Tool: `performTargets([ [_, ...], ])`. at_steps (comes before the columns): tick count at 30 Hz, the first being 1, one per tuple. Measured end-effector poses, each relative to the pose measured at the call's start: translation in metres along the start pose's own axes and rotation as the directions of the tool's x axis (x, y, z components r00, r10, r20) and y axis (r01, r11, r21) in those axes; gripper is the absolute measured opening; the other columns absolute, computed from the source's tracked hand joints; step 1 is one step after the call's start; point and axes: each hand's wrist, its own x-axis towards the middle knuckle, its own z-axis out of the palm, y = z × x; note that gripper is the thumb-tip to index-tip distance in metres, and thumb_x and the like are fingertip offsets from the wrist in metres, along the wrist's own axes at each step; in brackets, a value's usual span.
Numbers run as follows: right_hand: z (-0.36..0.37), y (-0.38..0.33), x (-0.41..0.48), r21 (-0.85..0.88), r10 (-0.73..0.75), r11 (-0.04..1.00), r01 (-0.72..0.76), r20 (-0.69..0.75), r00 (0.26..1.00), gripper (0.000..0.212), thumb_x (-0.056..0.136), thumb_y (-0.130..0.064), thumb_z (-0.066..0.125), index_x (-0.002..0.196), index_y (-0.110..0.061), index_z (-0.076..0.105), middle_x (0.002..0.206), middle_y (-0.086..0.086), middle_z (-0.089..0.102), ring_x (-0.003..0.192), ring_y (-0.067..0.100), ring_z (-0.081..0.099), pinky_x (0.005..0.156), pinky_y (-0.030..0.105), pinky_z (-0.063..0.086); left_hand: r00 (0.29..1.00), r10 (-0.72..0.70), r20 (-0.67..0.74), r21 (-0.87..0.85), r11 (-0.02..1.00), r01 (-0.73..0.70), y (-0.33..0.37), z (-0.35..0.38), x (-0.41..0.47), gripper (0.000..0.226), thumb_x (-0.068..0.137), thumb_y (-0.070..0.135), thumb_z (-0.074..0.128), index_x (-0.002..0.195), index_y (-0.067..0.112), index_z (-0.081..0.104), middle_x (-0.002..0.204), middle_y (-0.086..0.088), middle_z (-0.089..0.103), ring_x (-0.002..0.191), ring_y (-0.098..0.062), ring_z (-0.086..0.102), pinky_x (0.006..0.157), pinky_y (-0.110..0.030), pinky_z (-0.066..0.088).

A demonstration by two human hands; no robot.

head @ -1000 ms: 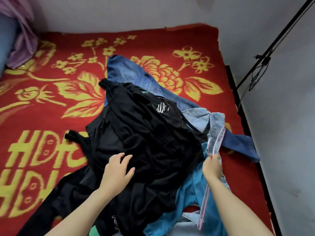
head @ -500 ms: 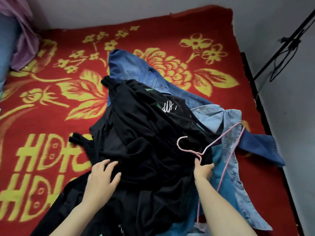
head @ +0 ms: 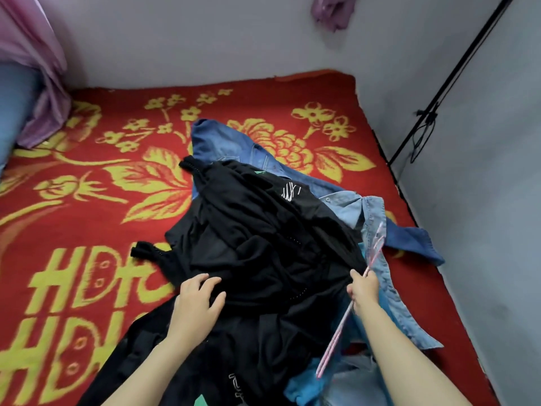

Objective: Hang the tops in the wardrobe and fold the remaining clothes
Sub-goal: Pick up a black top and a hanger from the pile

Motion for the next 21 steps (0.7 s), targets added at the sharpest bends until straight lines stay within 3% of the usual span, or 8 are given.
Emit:
performTargets([
  [2, -0.007, -0.001, -0.023, 0.023, -0.009, 1.0, 0.009, -0.019, 1.0, 0.022, 0.09, 0.0, 0.052, 0.074, -0.009, 0.039, 0.061, 0.007, 0.037, 0.036, 0.012, 0.034, 0.033, 0.018, 0.027, 0.999, 0.04, 0.017, -0.013, 0.999, -0.04, -0.008, -0.01, -0.012, 0.039, 0.093, 0.029, 0.055, 0.13, 0.017, 0.053, 0.137, -0.004, 0.045, 0.132, -0.018, 0.03, 0.105, -0.031, 0.028],
  [5, -0.012, -0.004, -0.07, -0.11, -0.128, 0.986, 0.122, -0.048, 0.991, 0.015, 0.085, -0.004, 0.06, 0.076, -0.006, 0.049, 0.077, 0.014, 0.051, 0.064, 0.024, 0.047, 0.059, 0.031, 0.038, 0.994, 0.108, 0.019, -0.041, 0.993, -0.107, -0.033, -0.034, -0.031, 0.038, 0.093, 0.029, 0.054, 0.129, 0.016, 0.054, 0.136, -0.004, 0.046, 0.131, -0.018, 0.031, 0.105, -0.03, 0.029],
  [7, -0.008, -0.008, -0.093, -0.181, -0.204, 0.965, 0.192, -0.054, 0.977, 0.007, 0.083, -0.005, 0.062, 0.082, -0.005, 0.056, 0.08, 0.012, 0.056, 0.076, 0.026, 0.051, 0.068, 0.032, 0.038, 0.993, 0.12, -0.01, -0.062, 0.991, -0.12, -0.048, -0.047, -0.036, 0.037, 0.093, 0.028, 0.055, 0.127, 0.015, 0.056, 0.134, -0.006, 0.048, 0.13, -0.02, 0.034, 0.106, -0.03, 0.029],
  [11, 0.015, -0.006, -0.128, -0.252, -0.229, 0.945, 0.209, -0.051, 0.972, 0.004, 0.083, -0.004, 0.059, 0.08, -0.002, 0.058, 0.07, 0.01, 0.055, 0.076, 0.029, 0.053, 0.067, 0.035, 0.039, 0.996, 0.085, -0.027, -0.064, 0.994, -0.086, -0.078, -0.061, -0.048, 0.036, 0.094, 0.03, 0.053, 0.127, 0.016, 0.055, 0.134, -0.004, 0.048, 0.129, -0.019, 0.035, 0.102, -0.03, 0.031],
  [15, 0.029, 0.002, -0.141, -0.335, -0.21, 0.933, 0.13, -0.215, 0.954, 0.023, 0.086, -0.004, 0.053, 0.105, 0.006, 0.06, 0.106, 0.025, 0.062, 0.1, 0.041, 0.056, 0.075, 0.038, 0.041, 0.998, 0.061, 0.005, -0.058, 0.996, -0.06, -0.098, -0.057, -0.063, 0.037, 0.095, 0.033, 0.05, 0.129, 0.017, 0.053, 0.133, -0.002, 0.047, 0.129, -0.017, 0.034, 0.101, -0.031, 0.033],
  [17, 0.033, 0.006, -0.139, -0.374, -0.22, 0.92, 0.116, -0.247, 0.944, 0.024, 0.086, -0.006, 0.053, 0.107, 0.006, 0.06, 0.111, 0.027, 0.061, 0.105, 0.042, 0.055, 0.08, 0.039, 0.042, 0.999, 0.033, 0.022, -0.05, 0.998, -0.032, -0.106, -0.052, -0.068, 0.037, 0.095, 0.033, 0.049, 0.129, 0.018, 0.052, 0.135, -0.001, 0.046, 0.129, -0.017, 0.033, 0.103, -0.03, 0.032],
  [21, 0.045, 0.016, -0.124, -0.395, -0.201, 0.911, 0.12, -0.169, 0.965, 0.01, 0.088, -0.01, 0.053, 0.093, -0.003, 0.058, 0.102, 0.02, 0.064, 0.09, 0.034, 0.057, 0.069, 0.032, 0.036, 0.999, -0.005, 0.038, -0.05, 0.999, 0.007, -0.111, -0.042, -0.072, 0.036, 0.095, 0.033, 0.05, 0.129, 0.02, 0.053, 0.136, 0.001, 0.044, 0.131, -0.015, 0.031, 0.103, -0.029, 0.031],
])
